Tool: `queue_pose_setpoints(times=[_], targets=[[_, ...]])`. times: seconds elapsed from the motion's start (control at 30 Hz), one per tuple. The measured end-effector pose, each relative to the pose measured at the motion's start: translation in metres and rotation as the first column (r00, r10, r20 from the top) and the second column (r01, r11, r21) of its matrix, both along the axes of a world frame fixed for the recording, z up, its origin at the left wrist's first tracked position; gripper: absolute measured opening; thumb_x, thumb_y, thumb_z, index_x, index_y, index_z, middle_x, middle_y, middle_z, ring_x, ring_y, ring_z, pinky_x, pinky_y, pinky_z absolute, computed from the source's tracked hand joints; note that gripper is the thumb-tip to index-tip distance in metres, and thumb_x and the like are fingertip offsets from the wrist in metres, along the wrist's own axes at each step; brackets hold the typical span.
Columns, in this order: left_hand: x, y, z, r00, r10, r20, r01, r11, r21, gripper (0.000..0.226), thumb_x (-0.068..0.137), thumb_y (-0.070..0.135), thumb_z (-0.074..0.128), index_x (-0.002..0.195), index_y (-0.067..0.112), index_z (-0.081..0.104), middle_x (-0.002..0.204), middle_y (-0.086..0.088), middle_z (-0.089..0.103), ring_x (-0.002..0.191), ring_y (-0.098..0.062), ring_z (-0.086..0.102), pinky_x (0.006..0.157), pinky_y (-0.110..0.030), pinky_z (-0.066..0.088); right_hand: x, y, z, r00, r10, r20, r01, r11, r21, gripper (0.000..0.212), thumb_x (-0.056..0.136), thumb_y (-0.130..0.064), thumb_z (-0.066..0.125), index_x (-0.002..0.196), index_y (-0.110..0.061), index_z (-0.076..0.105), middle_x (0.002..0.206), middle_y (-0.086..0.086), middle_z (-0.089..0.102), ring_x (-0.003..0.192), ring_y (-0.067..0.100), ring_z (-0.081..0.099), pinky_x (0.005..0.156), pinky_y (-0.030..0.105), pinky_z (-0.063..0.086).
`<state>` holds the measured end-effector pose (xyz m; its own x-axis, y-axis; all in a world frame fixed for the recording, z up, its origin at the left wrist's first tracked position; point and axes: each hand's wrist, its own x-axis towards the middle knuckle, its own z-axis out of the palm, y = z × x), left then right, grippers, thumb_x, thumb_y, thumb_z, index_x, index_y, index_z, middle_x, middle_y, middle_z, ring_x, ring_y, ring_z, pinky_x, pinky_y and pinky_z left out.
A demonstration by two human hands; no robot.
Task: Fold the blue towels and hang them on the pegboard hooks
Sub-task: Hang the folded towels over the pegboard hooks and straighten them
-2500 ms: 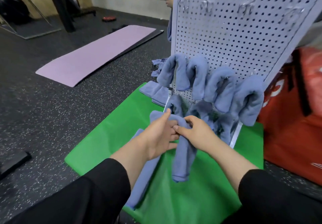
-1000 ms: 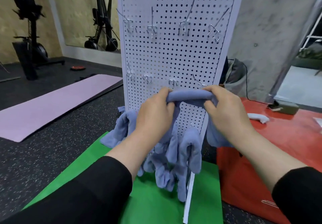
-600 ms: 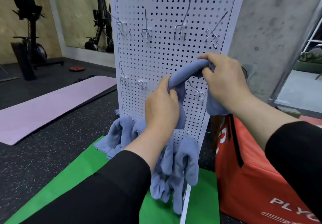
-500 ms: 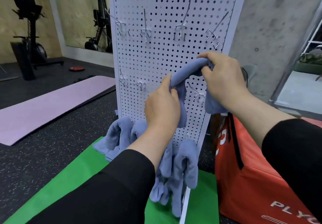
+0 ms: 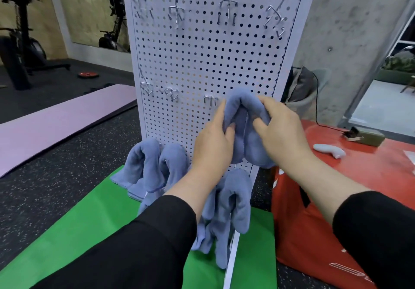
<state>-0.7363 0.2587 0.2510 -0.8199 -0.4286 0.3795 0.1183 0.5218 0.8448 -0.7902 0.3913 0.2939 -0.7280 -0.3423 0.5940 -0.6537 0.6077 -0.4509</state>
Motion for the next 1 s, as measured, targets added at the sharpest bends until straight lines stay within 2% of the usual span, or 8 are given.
queue_pose_setpoints(times=[0.17, 0.3, 0.47, 0.57, 0.67, 0.73, 0.83, 1.0], targets=[[0.001, -0.002, -0.018, 0.98, -0.198, 0.008, 0.196, 0.974, 0.113, 0.059, 0.101, 0.023, 0.051, 0.147, 0.055, 0.028, 0.128, 0.021, 0.062, 0.113, 0.0, 0.058, 0.09, -0.024, 0.048, 0.016, -0.002, -0.023, 0.994, 0.041, 0.105, -0.027, 0.991, -0.131, 0.054, 0.09, -0.005, 0.051, 0.138, -0.03, 0.054, 0.121, -0.01, 0.065, 0.106, 0.009, 0.058, 0.082, 0.02, 0.04], [0.008, -0.004, -0.028, 0.967, -0.255, 0.005, 0.25, 0.953, 0.173, 0.047, 0.099, 0.019, 0.054, 0.137, 0.045, 0.044, 0.118, 0.026, 0.065, 0.108, 0.013, 0.058, 0.087, -0.017, 0.048, 0.025, -0.002, -0.035, 0.988, 0.048, 0.15, -0.024, 0.987, -0.156, 0.058, 0.094, -0.013, 0.054, 0.147, -0.036, 0.044, 0.134, -0.015, 0.06, 0.118, 0.006, 0.057, 0.095, 0.025, 0.046], [0.022, -0.01, -0.027, 0.975, -0.224, -0.004, 0.219, 0.95, 0.224, 0.049, 0.099, 0.02, 0.056, 0.144, 0.038, 0.044, 0.119, 0.025, 0.064, 0.104, 0.017, 0.058, 0.082, -0.01, 0.046, 0.038, -0.001, -0.033, 0.989, 0.025, 0.145, -0.007, 0.992, -0.125, 0.07, 0.097, -0.02, 0.061, 0.158, -0.027, 0.027, 0.154, -0.018, 0.038, 0.136, -0.002, 0.039, 0.11, 0.017, 0.036], [0.032, -0.016, -0.026, 0.974, -0.225, 0.005, 0.22, 0.955, 0.199, 0.052, 0.099, 0.019, 0.056, 0.145, 0.039, 0.042, 0.118, 0.028, 0.06, 0.107, 0.021, 0.053, 0.085, -0.008, 0.043, 0.049, -0.004, -0.026, 0.99, 0.011, 0.139, 0.004, 0.994, -0.111, 0.074, 0.099, -0.026, 0.06, 0.161, -0.023, 0.019, 0.165, -0.009, 0.027, 0.148, 0.006, 0.029, 0.118, 0.028, 0.03], [0.046, -0.025, -0.029, 0.974, -0.224, 0.044, 0.214, 0.963, 0.164, 0.046, 0.1, 0.022, 0.056, 0.14, 0.042, 0.044, 0.116, 0.031, 0.057, 0.103, 0.019, 0.052, 0.093, -0.019, 0.043, 0.064, -0.009, -0.023, 0.997, 0.026, 0.075, -0.014, 0.987, -0.159, 0.068, 0.101, -0.025, 0.057, 0.16, -0.02, 0.023, 0.166, -0.01, 0.024, 0.149, 0.0, 0.02, 0.118, 0.012, 0.017], [0.057, -0.033, -0.034, 0.971, -0.224, 0.085, 0.209, 0.966, 0.155, 0.053, 0.102, 0.026, 0.055, 0.151, 0.032, 0.038, 0.136, 0.024, 0.051, 0.123, 0.009, 0.047, 0.104, -0.021, 0.038, 0.077, -0.014, -0.024, 0.998, 0.064, 0.012, -0.061, 0.98, -0.187, 0.062, 0.102, -0.022, 0.056, 0.158, -0.019, 0.029, 0.163, -0.013, 0.026, 0.149, -0.003, 0.021, 0.113, 0.003, 0.013], [0.076, -0.054, -0.042, 0.98, -0.149, 0.134, 0.133, 0.984, 0.121, 0.057, 0.103, 0.03, 0.055, 0.156, 0.025, 0.036, 0.154, 0.009, 0.045, 0.141, -0.007, 0.04, 0.113, -0.026, 0.033, 0.098, -0.028, -0.031, 0.984, 0.158, -0.078, -0.171, 0.967, -0.188, 0.051, 0.102, -0.018, 0.056, 0.151, -0.017, 0.043, 0.156, -0.016, 0.036, 0.147, -0.002, 0.029, 0.115, 0.008, 0.021], [0.132, -0.113, -0.085, 0.979, 0.079, 0.19, -0.087, 0.996, 0.034, 0.033, 0.099, 0.022, 0.056, 0.132, 0.02, 0.061, 0.114, 0.003, 0.07, 0.11, -0.016, 0.064, 0.095, -0.027, 0.047, 0.131, -0.071, -0.086, 0.959, 0.282, -0.032, -0.284, 0.957, -0.068, 0.029, 0.1, -0.016, 0.058, 0.129, -0.013, 0.064, 0.147, -0.006, 0.054, 0.137, 0.005, 0.046, 0.113, 0.014, 0.03]])
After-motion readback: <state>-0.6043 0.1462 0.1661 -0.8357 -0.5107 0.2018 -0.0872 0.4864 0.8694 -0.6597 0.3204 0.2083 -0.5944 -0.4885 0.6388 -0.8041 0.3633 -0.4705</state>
